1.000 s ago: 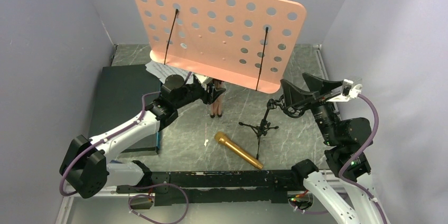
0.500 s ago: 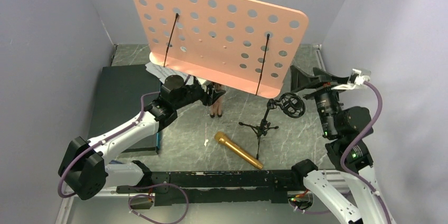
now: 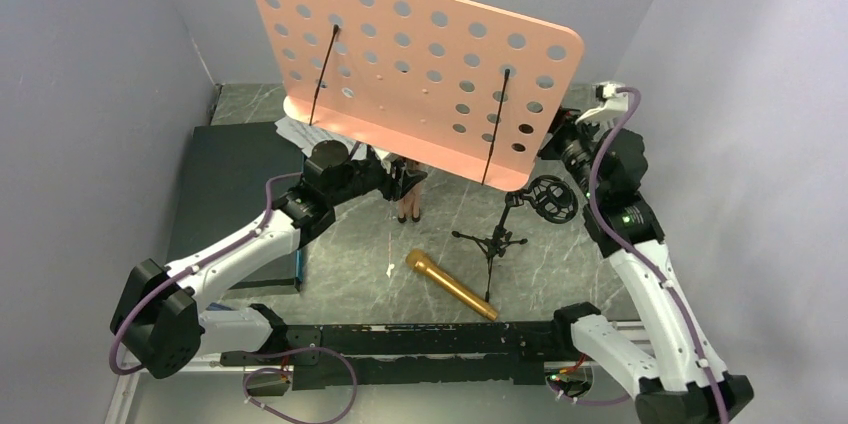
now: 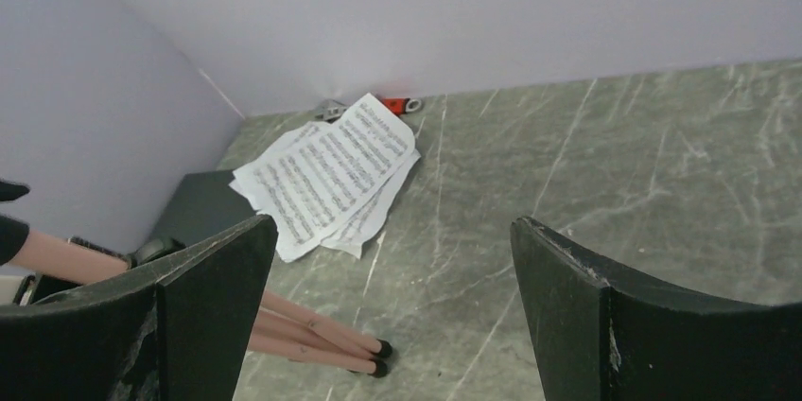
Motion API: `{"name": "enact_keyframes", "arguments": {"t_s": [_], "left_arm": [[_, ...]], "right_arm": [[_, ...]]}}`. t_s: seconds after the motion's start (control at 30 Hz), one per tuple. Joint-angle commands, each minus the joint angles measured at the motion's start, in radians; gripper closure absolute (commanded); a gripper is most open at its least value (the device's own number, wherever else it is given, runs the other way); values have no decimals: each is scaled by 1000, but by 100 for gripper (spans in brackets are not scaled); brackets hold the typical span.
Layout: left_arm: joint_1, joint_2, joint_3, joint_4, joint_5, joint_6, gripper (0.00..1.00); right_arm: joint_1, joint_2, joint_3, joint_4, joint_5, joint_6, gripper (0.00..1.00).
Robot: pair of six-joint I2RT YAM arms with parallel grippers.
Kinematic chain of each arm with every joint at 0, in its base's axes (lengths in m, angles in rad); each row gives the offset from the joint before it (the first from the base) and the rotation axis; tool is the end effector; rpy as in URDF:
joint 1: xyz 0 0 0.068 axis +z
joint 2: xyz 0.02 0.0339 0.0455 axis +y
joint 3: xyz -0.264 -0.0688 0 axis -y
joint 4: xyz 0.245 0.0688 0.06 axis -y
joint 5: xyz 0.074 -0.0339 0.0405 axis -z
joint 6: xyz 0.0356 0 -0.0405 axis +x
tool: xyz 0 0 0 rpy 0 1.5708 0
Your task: Set up the instrument practice props
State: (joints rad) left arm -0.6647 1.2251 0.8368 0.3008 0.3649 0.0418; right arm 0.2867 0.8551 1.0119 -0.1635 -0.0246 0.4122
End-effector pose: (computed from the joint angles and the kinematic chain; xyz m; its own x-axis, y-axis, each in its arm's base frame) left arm 0.2180 -0.1869 0.3153 -0.0330 0.0754 -0.9966 0.8581 0.5133 0.0105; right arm 0.1810 0.0543 0.4095 -0.1286 0.3796 -0.9162 -0.2781 0.8730 0.4008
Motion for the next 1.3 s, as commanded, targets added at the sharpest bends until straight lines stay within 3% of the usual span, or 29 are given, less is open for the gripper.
{"name": "enact_keyframes", "arguments": {"t_s": [0.0,0.2,0.5,0.8,1.03,1.17,1.27], "left_arm": [[-1,-47,61,4,51,-19,97],[0,-48,71,-23,74,-15,97],[-1,-35,107,-78,146,-29,97],[-1,-40,91,-64,153,-36,97],[-1,-38,86,-63,163,-75,97],[-1,-39,81,-60,165,-78,97],[-1,-39,80,-59,169,-80,97]], "right_arm": [[-146,44,-51,250,-371,143,1],[-170,167,-49,451,-673,144,1],[-144,311,-65,703,-973,164,3],[45,407,-6,696,-989,55,15],[100,473,-3,879,-988,157,26],[138,507,30,880,-977,145,25],[167,527,57,870,-967,123,17]]}}
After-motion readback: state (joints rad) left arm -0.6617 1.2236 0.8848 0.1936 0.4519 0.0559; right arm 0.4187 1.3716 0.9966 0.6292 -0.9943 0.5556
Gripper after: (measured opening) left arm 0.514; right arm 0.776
